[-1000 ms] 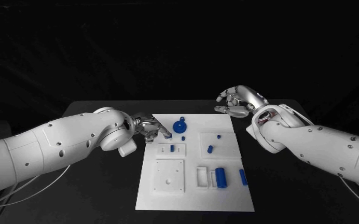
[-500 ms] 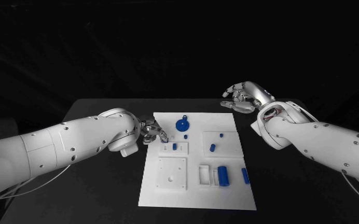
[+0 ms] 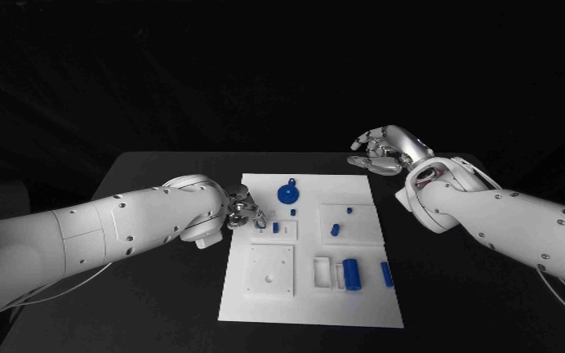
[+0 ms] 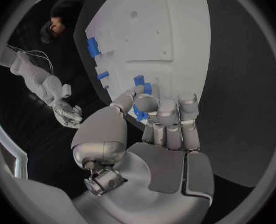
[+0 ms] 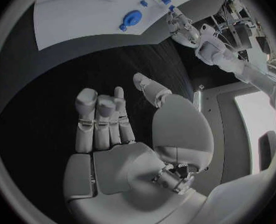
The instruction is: Assemble the parts on the task board
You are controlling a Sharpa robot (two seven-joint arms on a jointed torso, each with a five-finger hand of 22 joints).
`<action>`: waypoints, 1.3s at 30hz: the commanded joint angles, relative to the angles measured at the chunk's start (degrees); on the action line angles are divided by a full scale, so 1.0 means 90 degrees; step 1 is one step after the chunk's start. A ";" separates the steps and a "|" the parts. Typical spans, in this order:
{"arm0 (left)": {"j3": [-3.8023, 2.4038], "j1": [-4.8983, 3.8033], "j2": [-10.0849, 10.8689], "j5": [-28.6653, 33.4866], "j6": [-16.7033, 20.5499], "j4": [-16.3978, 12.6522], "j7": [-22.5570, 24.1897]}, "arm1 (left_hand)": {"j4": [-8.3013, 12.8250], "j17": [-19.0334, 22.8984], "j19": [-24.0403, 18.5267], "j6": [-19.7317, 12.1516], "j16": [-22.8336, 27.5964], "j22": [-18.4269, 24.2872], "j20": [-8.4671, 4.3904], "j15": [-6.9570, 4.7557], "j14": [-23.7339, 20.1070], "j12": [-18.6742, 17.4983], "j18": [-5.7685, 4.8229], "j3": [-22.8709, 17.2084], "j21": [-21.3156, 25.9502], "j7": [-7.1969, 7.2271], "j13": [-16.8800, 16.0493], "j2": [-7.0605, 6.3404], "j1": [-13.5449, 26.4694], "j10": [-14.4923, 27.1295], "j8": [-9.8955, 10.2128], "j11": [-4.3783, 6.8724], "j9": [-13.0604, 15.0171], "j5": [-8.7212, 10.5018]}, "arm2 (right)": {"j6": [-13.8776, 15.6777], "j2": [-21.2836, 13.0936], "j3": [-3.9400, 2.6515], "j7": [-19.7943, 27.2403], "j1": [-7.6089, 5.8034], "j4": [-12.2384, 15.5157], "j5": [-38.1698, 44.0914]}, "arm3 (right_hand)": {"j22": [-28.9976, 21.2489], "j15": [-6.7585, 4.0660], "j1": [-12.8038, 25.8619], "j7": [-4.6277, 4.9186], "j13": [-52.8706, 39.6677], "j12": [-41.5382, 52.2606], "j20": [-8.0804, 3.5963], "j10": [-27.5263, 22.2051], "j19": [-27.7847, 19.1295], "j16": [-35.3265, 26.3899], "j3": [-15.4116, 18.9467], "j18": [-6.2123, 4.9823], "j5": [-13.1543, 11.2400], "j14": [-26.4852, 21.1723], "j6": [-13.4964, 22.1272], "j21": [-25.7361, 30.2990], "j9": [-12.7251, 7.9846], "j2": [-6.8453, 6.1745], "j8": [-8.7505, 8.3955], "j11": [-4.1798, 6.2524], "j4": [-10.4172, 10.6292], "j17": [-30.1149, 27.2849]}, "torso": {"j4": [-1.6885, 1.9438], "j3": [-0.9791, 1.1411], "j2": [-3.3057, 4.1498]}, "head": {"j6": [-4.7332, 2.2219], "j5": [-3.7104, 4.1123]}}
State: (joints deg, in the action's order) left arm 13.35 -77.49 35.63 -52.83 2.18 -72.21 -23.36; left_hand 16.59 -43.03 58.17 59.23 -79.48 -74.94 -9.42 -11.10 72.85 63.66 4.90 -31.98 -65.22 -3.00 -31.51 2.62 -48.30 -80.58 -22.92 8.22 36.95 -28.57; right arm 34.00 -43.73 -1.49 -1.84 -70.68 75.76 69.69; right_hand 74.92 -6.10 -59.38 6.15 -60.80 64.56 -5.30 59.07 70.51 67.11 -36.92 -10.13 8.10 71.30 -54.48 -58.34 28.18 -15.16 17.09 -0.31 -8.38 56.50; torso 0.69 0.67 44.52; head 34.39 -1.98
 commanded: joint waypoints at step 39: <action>0.0041 0.0007 -0.0330 -0.0260 -0.0776 0.0521 -0.0107 | -0.0081 -0.0013 0.0026 0.1581 -0.0189 -0.0066 -0.0622 0.0059 0.0115 0.0549 0.0066 -0.0041 -0.0075 0.0669 -0.0088 0.0200 0.0210 0.0056 -0.0336 0.0051 0.3456 0.0367 | -0.0059 0.0054 -0.0004 0.0100 0.0001 -0.0005 -0.0031 | 0.0102 0.0044 -0.0072 0.0086 0.0036 0.0012 0.0013 -0.0046 -0.0023 -0.0034 0.0087 -0.0541 0.0605 -0.0011 0.0038 0.0035 -0.0007 0.0029 -0.0034 -0.0023 0.0025 0.0019 | 0.0004 0.0007 -0.0003 | 0.0134 -0.0004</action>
State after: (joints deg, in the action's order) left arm 13.72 -77.44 32.84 -54.36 -3.03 -67.54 -24.30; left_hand 16.26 -43.11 58.16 59.45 -80.80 -74.92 -9.41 -10.74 73.81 68.29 4.90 -31.90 -65.67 -2.83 -32.25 3.90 -46.26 -80.76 -23.49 8.39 36.99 -25.00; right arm 33.93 -43.29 -1.50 -1.57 -70.67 75.65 69.36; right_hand 74.91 -6.10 -59.61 6.28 -60.57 64.56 -5.09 58.87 70.51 67.12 -36.45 -10.13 13.37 71.29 -54.43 -58.34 28.18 -14.93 17.09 -0.51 -8.21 56.60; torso 0.73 0.74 44.45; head 35.56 -2.05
